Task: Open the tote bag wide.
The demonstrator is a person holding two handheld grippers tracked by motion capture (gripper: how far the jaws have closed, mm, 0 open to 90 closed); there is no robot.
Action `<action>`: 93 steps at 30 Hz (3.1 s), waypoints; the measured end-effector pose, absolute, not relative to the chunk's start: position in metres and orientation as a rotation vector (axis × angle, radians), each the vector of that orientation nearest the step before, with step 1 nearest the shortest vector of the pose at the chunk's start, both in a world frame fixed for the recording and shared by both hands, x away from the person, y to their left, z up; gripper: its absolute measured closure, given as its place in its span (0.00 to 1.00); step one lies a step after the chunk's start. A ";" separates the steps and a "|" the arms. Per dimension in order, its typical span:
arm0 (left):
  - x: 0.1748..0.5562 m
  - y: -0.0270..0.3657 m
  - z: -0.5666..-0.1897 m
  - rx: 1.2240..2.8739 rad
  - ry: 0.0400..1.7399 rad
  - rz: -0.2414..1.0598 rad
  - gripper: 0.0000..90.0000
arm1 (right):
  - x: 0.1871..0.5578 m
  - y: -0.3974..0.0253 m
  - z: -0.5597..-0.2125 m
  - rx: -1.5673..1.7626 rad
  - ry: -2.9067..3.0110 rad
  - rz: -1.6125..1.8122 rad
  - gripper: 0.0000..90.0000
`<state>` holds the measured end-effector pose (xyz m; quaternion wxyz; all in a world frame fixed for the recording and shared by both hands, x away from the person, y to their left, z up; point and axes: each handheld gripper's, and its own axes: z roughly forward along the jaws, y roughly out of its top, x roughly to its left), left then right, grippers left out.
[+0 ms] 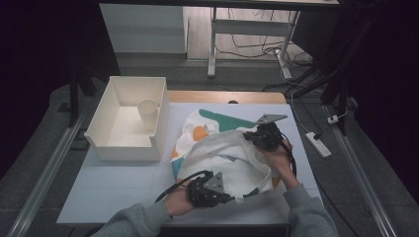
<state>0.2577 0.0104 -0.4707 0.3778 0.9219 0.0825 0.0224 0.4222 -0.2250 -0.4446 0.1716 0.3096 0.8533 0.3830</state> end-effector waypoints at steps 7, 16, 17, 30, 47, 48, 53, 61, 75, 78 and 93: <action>0.233 0.033 -0.452 2.305 0.181 0.063 0.97 | 0.415 -0.234 -0.425 0.895 2.304 1.143 0.98; 0.219 0.037 -0.442 2.293 0.143 0.071 0.97 | 0.421 -0.249 -0.426 0.993 2.223 1.188 0.98; 0.221 0.037 -0.444 2.293 0.148 0.059 0.97 | 0.423 -0.249 -0.429 1.000 2.233 1.177 0.98; 0.243 0.032 -0.469 2.334 0.215 0.000 0.97 | 0.442 -0.243 -0.466 1.062 2.326 1.061 0.98; 0.251 0.023 -0.494 2.405 0.273 0.004 0.95 | 0.443 -0.243 -0.474 1.068 2.329 1.034 0.98; 0.251 0.023 -0.494 2.405 0.274 0.005 0.95 | 0.442 -0.243 -0.474 1.067 2.329 1.035 0.98; 0.247 0.024 -0.490 2.386 0.276 0.023 0.85 | 0.441 -0.243 -0.473 1.061 2.332 1.043 0.98; 0.246 0.034 -0.459 2.285 0.293 0.096 0.62 | 0.441 -0.241 -0.474 1.051 2.343 1.047 0.98; 0.313 0.053 -0.422 2.217 0.545 0.234 0.47 | 0.437 -0.243 -0.467 1.027 2.344 1.084 0.97; 0.330 0.053 -0.422 2.221 0.592 0.242 0.45 | 0.436 -0.242 -0.468 1.023 2.348 1.082 0.97; 0.340 0.057 -0.438 2.270 0.654 0.284 0.42 | 0.435 -0.242 -0.468 1.019 2.346 1.085 0.97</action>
